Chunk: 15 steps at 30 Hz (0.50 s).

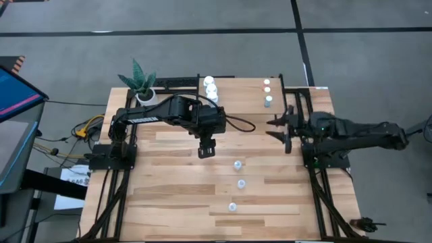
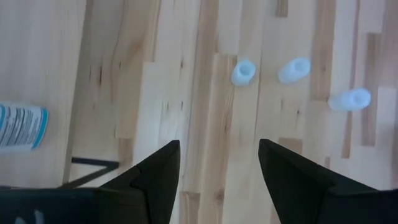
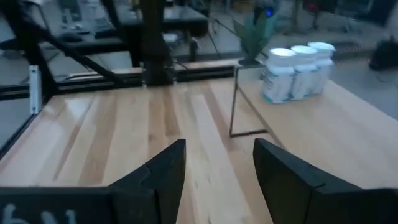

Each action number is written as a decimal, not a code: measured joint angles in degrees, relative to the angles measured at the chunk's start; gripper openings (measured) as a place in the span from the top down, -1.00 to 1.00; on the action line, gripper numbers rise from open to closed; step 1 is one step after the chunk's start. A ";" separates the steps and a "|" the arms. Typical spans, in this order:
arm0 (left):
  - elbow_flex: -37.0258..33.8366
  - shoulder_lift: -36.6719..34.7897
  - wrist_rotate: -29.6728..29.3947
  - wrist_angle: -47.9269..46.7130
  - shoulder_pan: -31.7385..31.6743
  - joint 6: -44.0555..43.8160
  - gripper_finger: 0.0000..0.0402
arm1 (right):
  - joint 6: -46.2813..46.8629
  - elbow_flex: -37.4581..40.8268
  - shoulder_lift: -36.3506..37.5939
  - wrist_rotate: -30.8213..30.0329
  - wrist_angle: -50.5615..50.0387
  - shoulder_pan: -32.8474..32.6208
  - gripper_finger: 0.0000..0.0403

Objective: Pick and place medicine bottles onto shelf by color
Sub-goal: Put the top transparent pill bottle aligned with the other transparent pill bottle on the shelf

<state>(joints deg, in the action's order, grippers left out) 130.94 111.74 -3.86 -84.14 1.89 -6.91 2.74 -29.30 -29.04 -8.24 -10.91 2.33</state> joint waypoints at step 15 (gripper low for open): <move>-0.01 0.00 5.52 0.82 0.82 1.89 -0.02 | 8.84 14.69 7.80 1.02 11.33 -1.09 -0.04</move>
<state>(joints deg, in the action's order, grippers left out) 130.93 111.74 1.67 -83.32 2.71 -5.02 11.57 -14.61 -21.25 -7.22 0.42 1.23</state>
